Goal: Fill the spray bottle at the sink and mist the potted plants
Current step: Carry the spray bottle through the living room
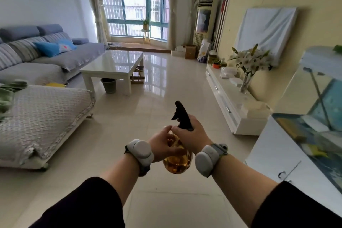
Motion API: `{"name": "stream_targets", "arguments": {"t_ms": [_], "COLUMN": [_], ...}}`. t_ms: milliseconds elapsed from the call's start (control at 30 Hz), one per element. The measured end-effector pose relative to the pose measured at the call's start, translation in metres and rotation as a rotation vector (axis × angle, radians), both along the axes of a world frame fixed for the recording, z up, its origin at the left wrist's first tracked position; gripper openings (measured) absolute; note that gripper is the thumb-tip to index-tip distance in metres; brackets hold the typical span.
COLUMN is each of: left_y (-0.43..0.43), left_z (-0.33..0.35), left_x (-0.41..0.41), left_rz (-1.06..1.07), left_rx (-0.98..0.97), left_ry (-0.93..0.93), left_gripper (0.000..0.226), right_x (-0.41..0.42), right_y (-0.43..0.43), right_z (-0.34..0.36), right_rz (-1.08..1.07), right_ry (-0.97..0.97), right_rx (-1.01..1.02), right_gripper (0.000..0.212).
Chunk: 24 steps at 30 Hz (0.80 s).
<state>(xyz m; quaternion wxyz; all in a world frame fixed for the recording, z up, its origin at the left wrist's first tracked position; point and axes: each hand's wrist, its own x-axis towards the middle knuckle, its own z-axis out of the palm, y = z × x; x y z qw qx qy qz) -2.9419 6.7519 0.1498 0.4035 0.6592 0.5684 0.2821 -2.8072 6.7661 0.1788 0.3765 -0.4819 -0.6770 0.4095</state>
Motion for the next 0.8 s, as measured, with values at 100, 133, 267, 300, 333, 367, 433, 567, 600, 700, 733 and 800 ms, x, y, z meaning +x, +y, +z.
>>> {"name": "stream_targets", "arguments": {"t_ms": [100,133,267,300,333,367,433,567,600,700,733,800], "left_y": [0.096,0.107,0.237,0.246,0.273,0.299,0.365,0.471,0.497,0.585,0.593,0.64], "left_z": [0.008,0.013,0.02,0.022,0.024,0.022,0.014,0.015,0.018,0.018,0.021,0.021], "left_x": [-0.003,-0.003,0.018,0.019,0.025,0.032,0.051,0.078,0.082,0.085,0.083,0.077], "left_rz": [-0.052,-0.053,-0.151,-0.151,-0.173,-0.196,-0.214,-0.201,-0.201,-0.178,-0.172,-0.148], "left_rx": [0.025,0.039,0.015,0.021,0.02,0.026,0.033,0.018,0.013,0.02,0.022,0.019], "left_ry": [0.02,0.042,0.062,0.09,0.088,0.091,0.119,0.1,0.097,0.092,0.106,0.087], "left_gripper": [0.073,0.073,0.073,0.073,0.072,0.071,0.066,0.05,0.048,0.045,0.045,0.041], "right_x": [-0.002,0.0,0.024,0.027,0.033,0.041,0.059,0.084,0.087,0.089,0.088,0.08], "right_y": [0.09,0.102,0.223,0.233,0.259,0.285,0.351,0.468,0.495,0.59,0.598,0.648], "right_z": [0.007,0.009,0.011,0.013,0.013,0.011,0.004,0.0,0.003,0.007,0.009,0.01], "right_rz": [-0.028,-0.031,-0.067,-0.061,-0.062,-0.067,-0.059,-0.011,-0.004,0.047,0.047,0.067], "right_ry": [0.001,-0.004,-0.006,-0.023,-0.03,-0.039,-0.063,-0.085,-0.102,-0.124,-0.129,-0.126], "right_rx": [0.009,0.014,0.045,0.049,0.066,0.078,0.088,0.093,0.101,0.117,0.117,0.116], "right_gripper": [0.027,0.028,0.031,0.034,0.036,0.039,0.044,0.043,0.041,0.04,0.041,0.042]}}
